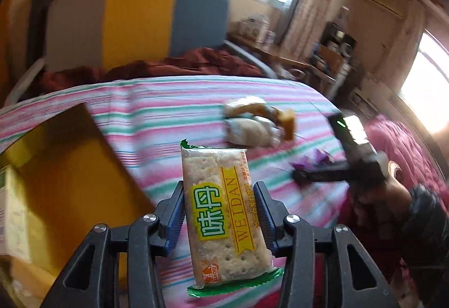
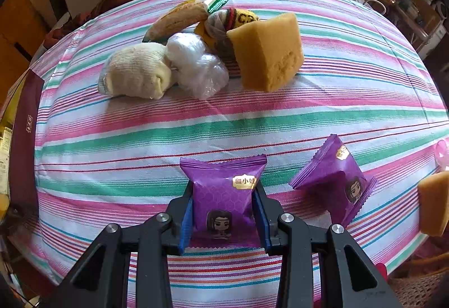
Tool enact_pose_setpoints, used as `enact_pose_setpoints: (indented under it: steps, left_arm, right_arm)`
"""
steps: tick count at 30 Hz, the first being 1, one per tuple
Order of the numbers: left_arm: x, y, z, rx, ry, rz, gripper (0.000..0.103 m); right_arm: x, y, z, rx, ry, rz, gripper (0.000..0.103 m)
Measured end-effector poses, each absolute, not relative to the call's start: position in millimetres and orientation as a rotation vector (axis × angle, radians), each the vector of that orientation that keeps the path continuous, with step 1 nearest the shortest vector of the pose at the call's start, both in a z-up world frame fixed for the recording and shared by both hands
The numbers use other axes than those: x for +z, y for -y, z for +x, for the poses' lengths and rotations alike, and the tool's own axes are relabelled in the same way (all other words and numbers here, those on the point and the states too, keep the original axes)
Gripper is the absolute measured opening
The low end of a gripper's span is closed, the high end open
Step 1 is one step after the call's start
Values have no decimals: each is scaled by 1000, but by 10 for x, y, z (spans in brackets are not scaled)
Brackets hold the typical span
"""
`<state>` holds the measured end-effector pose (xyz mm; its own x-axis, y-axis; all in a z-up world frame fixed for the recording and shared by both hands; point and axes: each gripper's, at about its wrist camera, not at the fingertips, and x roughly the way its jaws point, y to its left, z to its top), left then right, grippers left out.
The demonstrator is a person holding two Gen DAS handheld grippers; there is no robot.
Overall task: Organize objects
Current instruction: 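Carry the WEIDAN pack into the gold tray and open the left tool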
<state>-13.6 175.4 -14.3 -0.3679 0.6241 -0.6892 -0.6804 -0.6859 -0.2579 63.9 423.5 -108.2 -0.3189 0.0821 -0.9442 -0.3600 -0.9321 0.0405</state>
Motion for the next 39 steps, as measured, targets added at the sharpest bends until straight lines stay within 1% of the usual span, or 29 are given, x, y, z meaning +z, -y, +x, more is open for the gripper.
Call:
enact_pose_setpoints:
  steps: [5,9,14,19,25,27,31,35,39]
  left_arm:
    - [-193,-1119,-842,2263,0,-1165,47]
    - [-324,-646,-1362,2336,120,-1296,47]
    - [-538,-310,-1823,2376,242,-1426,47]
    - [-694,-164,-2106,2395,334,-1503,47]
    - [-880,-117,-2380,2448,312,-1585,49]
    - [-948,-86,-2403,2455,309,-1630,49]
    - [-957,3,-2330,2485,315,-1618,49]
    - [-848,26,-2158,2530,254,-1555,49]
    - [-615,60,-1876,2589,202,-1445,49]
  right_arm:
    - [-1089,-4142,623,2323,-343,-1640,38]
    - [-1081,-4131,631,2323,-338,-1641,38]
    - [-1082,-4137,627,2323,-338,-1641,38]
    - [-1085,-4140,625,2324,-338,-1642,38]
    - [-1087,-4140,623,2324,-340,-1641,39]
    - [-1096,-4147,608,2325,-340,-1642,39]
    - [-1092,-4145,612,2325,-337,-1642,39]
    - [-1107,-4149,612,2325,-335,-1642,39]
    - [-1111,-4120,613,2325,-330,-1641,39]
